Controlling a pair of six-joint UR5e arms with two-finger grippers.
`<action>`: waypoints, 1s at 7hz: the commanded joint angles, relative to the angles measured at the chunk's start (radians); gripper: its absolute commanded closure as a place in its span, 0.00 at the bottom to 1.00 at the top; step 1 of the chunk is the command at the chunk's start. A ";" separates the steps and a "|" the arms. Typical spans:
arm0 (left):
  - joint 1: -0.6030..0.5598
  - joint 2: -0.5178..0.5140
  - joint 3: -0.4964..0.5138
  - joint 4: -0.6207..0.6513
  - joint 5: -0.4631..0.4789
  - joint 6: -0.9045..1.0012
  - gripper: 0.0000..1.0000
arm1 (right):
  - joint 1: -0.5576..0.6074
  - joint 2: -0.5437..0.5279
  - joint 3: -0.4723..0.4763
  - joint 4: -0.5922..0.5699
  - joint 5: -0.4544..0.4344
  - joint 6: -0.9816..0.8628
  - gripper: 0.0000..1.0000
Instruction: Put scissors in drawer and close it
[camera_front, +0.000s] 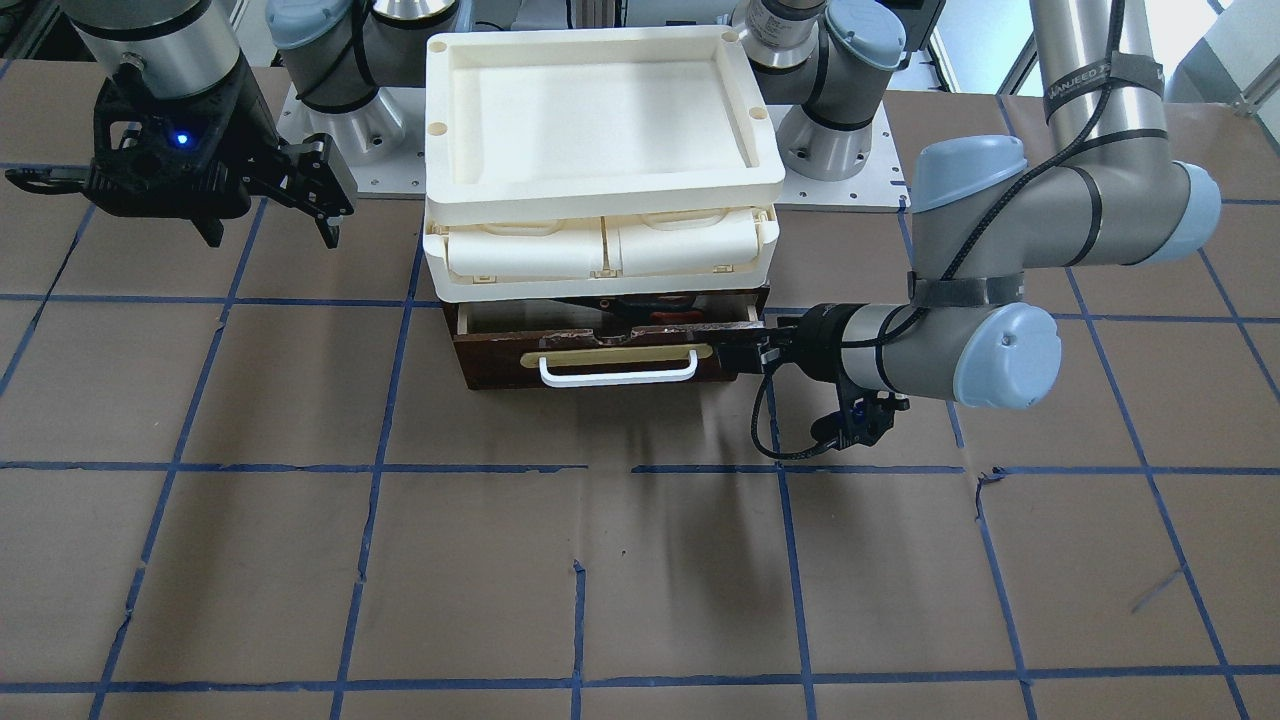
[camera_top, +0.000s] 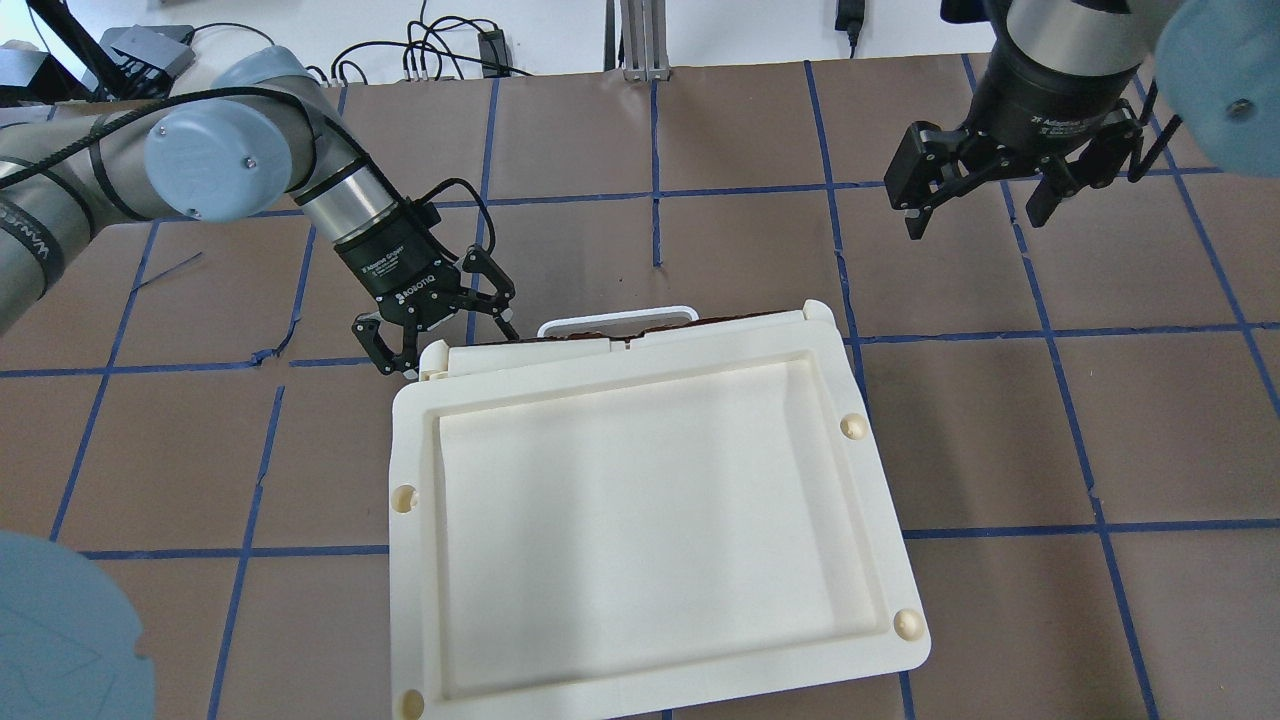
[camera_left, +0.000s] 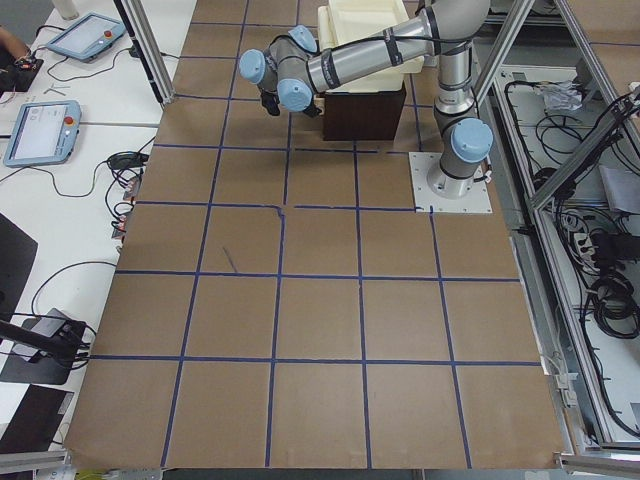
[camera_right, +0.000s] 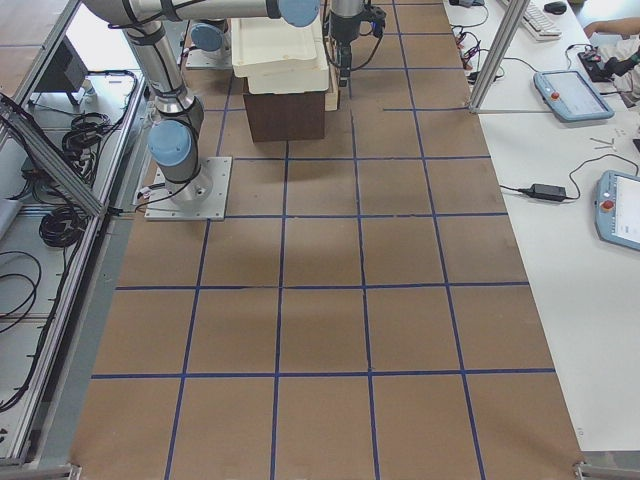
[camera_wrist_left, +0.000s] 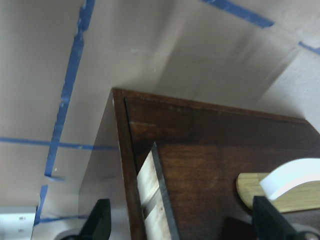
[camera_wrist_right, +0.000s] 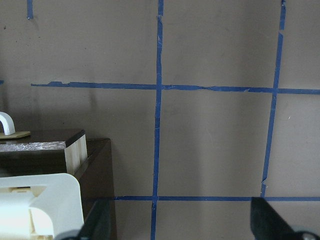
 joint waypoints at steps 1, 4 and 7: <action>-0.002 0.000 0.000 -0.059 0.000 -0.007 0.00 | -0.001 0.000 0.000 0.000 0.000 0.000 0.00; -0.008 0.000 -0.002 -0.088 -0.003 -0.065 0.00 | -0.001 0.000 0.002 0.000 0.000 0.000 0.00; -0.028 0.001 -0.002 -0.086 -0.009 -0.152 0.00 | -0.001 0.001 0.002 0.000 -0.002 -0.002 0.00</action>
